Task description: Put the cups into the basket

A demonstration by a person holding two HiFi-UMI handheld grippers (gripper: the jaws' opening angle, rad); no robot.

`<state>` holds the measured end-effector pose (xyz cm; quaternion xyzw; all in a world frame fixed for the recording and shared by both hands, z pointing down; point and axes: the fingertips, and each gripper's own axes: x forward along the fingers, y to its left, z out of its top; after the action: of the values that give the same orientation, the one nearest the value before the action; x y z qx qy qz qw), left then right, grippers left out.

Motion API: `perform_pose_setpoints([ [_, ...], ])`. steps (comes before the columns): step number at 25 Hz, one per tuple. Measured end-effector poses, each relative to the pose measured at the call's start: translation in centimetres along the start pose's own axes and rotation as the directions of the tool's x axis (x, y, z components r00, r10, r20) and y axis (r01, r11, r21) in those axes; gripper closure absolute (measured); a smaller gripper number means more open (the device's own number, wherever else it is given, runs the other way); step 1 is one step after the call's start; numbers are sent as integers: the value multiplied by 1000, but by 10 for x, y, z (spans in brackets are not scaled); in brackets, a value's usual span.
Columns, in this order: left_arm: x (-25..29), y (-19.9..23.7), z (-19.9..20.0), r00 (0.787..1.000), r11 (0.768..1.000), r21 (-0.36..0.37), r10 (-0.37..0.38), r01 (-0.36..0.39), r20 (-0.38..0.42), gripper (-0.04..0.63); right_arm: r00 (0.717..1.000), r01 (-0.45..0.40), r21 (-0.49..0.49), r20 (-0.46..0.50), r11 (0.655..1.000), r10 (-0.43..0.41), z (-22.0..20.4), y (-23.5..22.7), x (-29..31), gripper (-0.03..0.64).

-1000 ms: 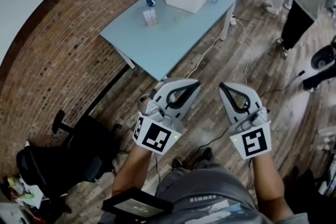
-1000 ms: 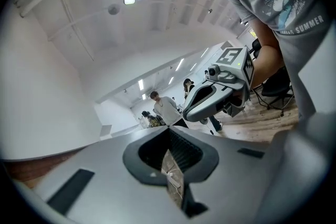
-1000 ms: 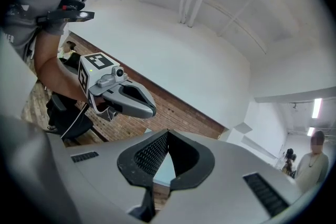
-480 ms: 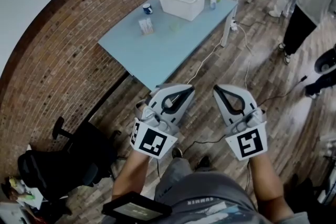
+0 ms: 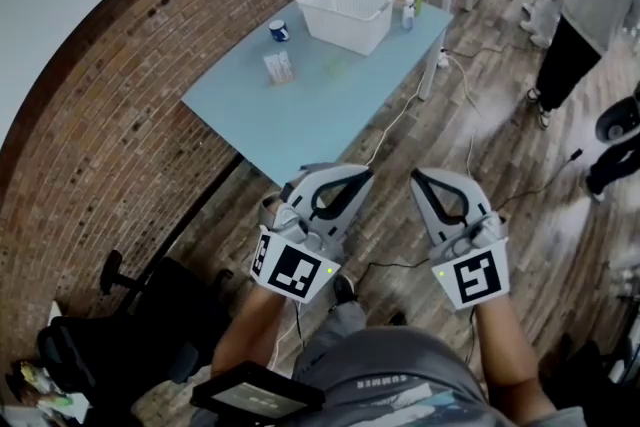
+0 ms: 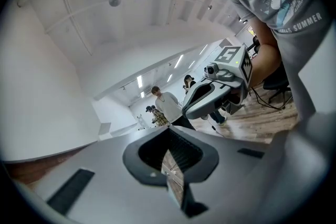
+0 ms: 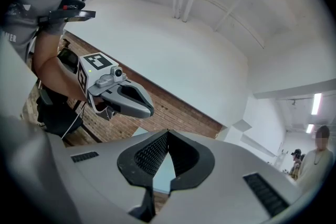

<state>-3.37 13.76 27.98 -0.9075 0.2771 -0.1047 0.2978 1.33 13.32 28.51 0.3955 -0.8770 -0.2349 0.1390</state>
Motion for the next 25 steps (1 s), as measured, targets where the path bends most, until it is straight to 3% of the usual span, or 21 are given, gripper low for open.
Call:
perform_pose_setpoints([
  [8,0,63,-36,999,999,26,-23,22,26,595,998,53,-13,-19,998,-54,3,-11,67,604],
  [17,10,87,-63,994,998,-27,-49,52,101,595,995,74,-26,-66,997,-75,-2,-16,99,604],
  [25,31,95,-84,997,998,-30,-51,53,51,595,996,63,9,-62,998,-62,-25,-37,118,604],
])
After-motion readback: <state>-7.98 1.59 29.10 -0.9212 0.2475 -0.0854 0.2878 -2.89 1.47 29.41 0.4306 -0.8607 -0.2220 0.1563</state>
